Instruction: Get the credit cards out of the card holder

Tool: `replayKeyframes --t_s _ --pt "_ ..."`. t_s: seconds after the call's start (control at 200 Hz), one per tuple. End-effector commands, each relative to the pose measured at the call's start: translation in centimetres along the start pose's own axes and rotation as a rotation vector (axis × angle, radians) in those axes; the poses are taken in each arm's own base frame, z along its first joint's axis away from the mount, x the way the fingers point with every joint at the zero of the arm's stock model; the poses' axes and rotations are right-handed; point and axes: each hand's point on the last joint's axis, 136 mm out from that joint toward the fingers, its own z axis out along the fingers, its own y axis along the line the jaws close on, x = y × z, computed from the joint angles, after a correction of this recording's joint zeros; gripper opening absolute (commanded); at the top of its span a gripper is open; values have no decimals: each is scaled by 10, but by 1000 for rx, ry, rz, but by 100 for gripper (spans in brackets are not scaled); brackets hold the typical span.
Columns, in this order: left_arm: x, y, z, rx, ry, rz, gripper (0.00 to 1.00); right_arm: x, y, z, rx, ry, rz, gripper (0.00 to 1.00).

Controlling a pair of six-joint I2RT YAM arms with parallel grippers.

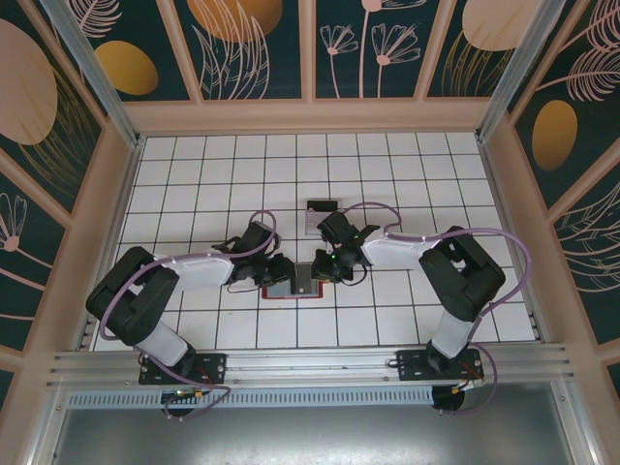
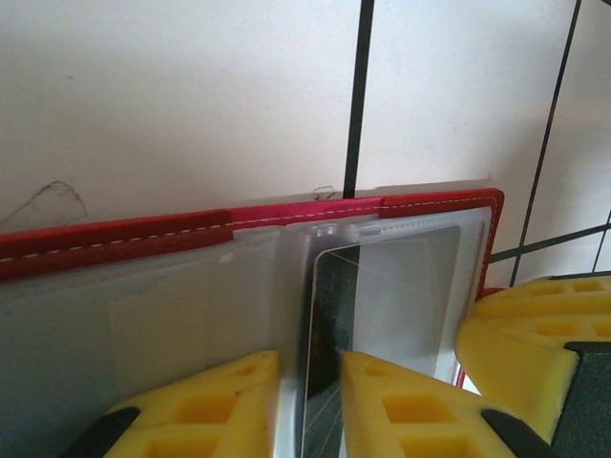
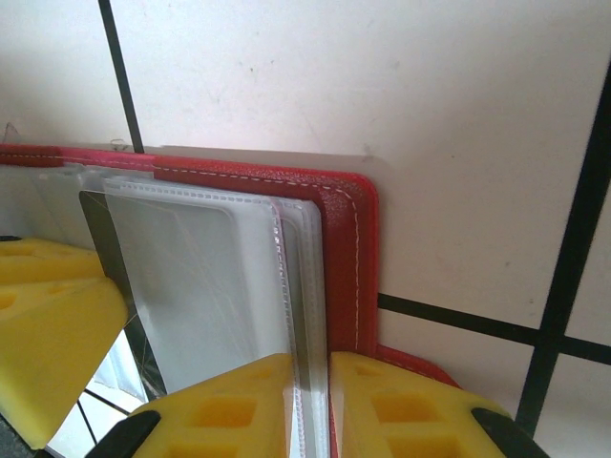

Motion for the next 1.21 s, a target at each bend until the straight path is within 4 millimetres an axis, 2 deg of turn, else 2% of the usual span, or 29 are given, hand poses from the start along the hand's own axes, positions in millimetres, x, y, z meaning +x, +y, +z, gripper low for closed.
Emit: replayKeyframes --t_s 0.0,0.195,0.621,1.116,1.201 --pt "5 10 7 -23 31 1 26 5 -15 9 71 23 -7 20" --pt "7 -3 7 54 39 7 24 9 -14 15 61 39 -7 17" --pt "13 -7 10 127 50 -10 24 13 -14 25 55 62 -8 10" --pt "18 15 9 71 37 -32 19 16 -16 32 63 81 -7 7" --pt "16 12 7 82 32 -26 20 16 -15 33 65 84 -12 13"
